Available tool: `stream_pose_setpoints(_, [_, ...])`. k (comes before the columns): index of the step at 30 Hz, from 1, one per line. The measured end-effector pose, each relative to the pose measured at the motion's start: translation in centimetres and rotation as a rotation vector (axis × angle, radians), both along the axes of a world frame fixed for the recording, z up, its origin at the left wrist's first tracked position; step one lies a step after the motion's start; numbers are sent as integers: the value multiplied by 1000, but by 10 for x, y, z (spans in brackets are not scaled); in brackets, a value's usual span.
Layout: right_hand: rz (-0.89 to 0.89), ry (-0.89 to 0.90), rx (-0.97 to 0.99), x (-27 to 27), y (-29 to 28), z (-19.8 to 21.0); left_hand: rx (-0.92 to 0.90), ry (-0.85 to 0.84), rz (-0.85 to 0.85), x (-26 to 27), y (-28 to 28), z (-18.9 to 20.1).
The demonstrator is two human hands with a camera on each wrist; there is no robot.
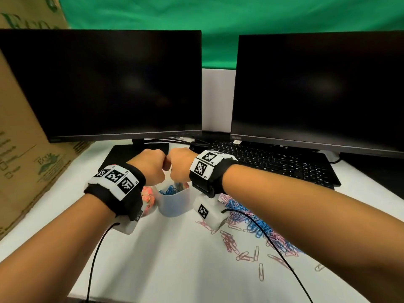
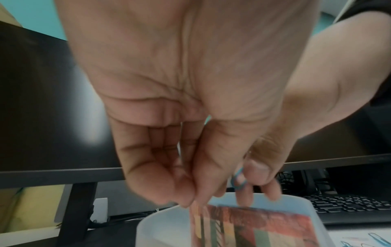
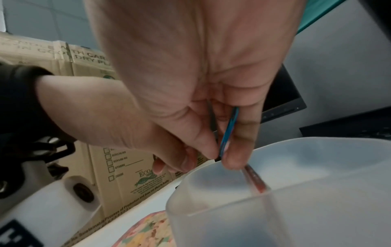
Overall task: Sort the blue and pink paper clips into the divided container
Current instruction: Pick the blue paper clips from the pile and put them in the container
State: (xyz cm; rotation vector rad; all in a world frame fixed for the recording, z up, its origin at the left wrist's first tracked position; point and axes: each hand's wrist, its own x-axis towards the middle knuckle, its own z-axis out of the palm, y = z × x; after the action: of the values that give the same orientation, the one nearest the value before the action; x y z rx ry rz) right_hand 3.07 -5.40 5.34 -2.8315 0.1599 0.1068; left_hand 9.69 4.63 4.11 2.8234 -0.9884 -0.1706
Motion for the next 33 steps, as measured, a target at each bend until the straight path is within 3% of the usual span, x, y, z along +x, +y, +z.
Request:
stream_pose_setpoints(5, [6,-74,130,-10,-22,-2,-48,-40,2,-7,-5,8])
stream_pose_setpoints(10, [-95,-141,270,-47,-67,-5,-143,9,-103,-32,-25,8])
stream_pose_setpoints(15, [-214,-90,169,-111,-118,-23,-210,103,-277,-70,-55,-7])
stream_pose_setpoints(22, [-250,167,-80,-180,-159,-61,26,135,-493,-102,-93,-45])
stream_pose_setpoints(27, [-114,243,-73,-194,-156,-84,230,178,-628,-121,-99,-64])
stream_pose_setpoints(30, [-69,384,-154,-199,-154,-95,420,141,-688,-127,-95,-67])
stream_pose_setpoints(33, [-79,467,-221,-205,-164,-103,497,180,-723,-127,-85,-64])
